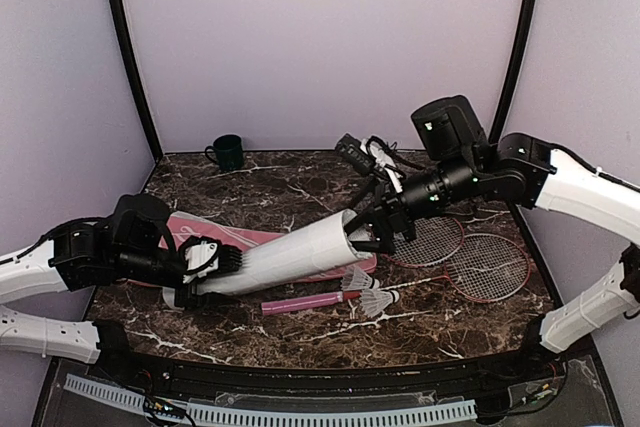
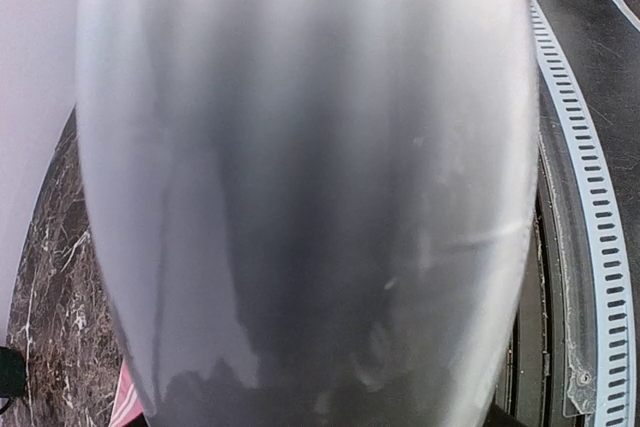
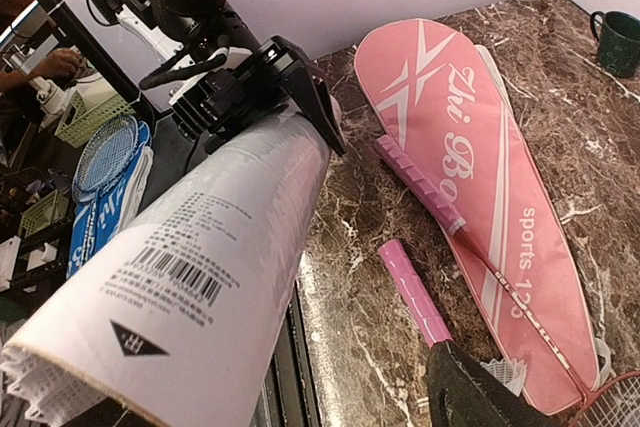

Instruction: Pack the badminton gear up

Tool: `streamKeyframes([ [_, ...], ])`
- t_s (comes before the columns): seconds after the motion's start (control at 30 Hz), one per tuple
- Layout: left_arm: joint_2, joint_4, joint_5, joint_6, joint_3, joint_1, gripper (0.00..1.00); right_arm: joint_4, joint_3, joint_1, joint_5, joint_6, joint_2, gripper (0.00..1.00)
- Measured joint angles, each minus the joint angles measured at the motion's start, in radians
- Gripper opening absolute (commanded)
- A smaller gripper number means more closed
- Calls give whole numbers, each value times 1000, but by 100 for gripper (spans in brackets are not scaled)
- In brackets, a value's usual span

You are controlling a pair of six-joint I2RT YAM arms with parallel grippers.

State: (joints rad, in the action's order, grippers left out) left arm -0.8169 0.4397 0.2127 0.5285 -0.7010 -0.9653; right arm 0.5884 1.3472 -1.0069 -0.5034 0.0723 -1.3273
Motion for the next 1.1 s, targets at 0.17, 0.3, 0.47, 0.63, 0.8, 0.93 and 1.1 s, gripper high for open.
streamKeyframes([
  [0.17,0,16,-4,2,0,-2,33,-39,0,-30,16,6,-50,82],
  [0.3,6,28,-8,3,1,-2,33,-95,-14,-48,18,20,-74,83],
  [0.47,23,42,-11,8,11,-4,33,-162,-45,-59,3,32,-81,85],
  [0.63,32,45,-16,8,18,-4,33,-184,-65,-62,5,35,-68,87],
  [0.8,42,22,-16,-1,21,-8,33,-167,-69,-67,27,35,-2,88],
  [0.93,53,-10,-26,-19,31,-8,33,-137,-61,-68,46,43,56,89],
  [1.1,53,-23,-42,-38,45,-8,33,-82,-59,-66,122,50,146,87],
])
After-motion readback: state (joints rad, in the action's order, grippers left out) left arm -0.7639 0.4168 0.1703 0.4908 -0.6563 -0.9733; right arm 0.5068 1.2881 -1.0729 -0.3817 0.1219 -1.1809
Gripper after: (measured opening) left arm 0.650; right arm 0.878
